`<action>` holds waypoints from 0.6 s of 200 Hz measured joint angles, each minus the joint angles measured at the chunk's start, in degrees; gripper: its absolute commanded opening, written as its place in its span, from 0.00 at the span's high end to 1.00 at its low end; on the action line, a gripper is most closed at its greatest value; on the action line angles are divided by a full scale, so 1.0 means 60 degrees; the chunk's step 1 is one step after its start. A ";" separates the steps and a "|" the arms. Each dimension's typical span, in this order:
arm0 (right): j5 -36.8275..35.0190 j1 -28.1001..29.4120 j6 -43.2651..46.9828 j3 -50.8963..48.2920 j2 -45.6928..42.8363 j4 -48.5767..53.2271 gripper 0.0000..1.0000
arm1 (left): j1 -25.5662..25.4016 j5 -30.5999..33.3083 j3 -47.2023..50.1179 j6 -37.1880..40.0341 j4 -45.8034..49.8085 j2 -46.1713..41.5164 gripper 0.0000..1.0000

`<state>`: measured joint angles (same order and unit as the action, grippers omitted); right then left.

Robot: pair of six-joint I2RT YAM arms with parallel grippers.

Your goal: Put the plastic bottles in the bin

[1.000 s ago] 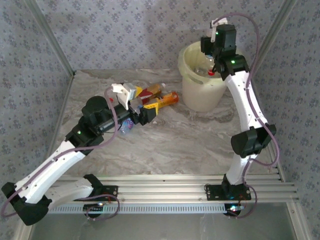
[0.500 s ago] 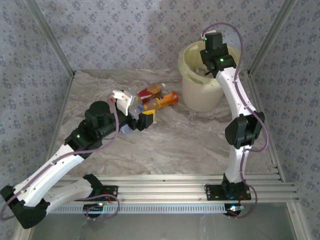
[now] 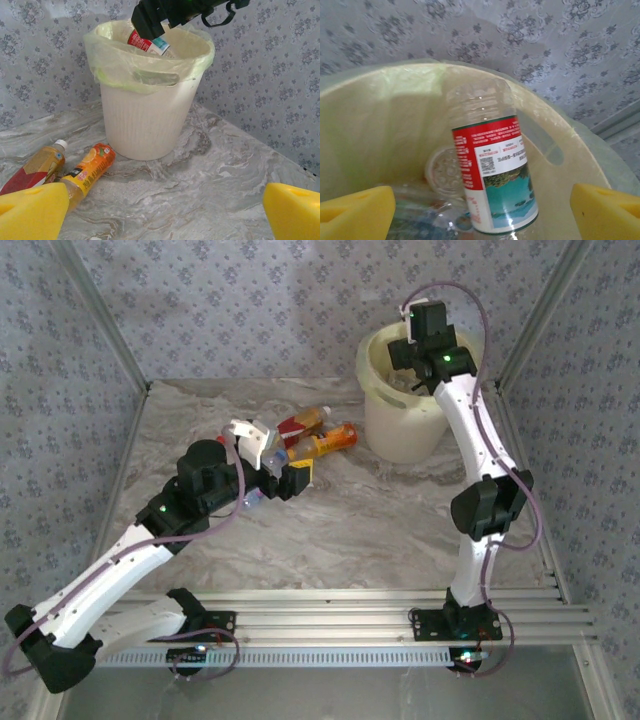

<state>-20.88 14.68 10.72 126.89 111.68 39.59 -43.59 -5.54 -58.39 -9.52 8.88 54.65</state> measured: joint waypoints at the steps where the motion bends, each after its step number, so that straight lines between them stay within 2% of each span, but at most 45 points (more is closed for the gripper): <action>1: 0.0022 0.0004 -0.0018 -0.0011 -0.0018 -0.0004 0.07 | 0.0000 0.0000 0.0000 0.0000 0.0000 0.0000 0.00; 32: 0.1027 0.0004 -0.0849 -0.0871 -0.1224 0.0120 0.08 | 0.0000 -0.0080 0.0000 0.0011 0.0000 0.0000 0.00; 66: 0.2463 -0.0015 -0.2131 -0.2714 -0.3151 -0.0277 0.08 | 0.0000 -0.0295 -0.0004 0.0270 0.0109 0.0000 0.00; 120: 0.4309 0.0000 -0.4696 -0.5960 -0.5406 -0.1585 0.08 | 0.0000 -0.0299 -0.0634 0.1333 0.1566 0.0109 0.00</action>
<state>4.97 14.68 -17.45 91.13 79.24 30.09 -43.59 -7.33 -62.19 -1.52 18.28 55.31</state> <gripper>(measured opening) 0.923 0.994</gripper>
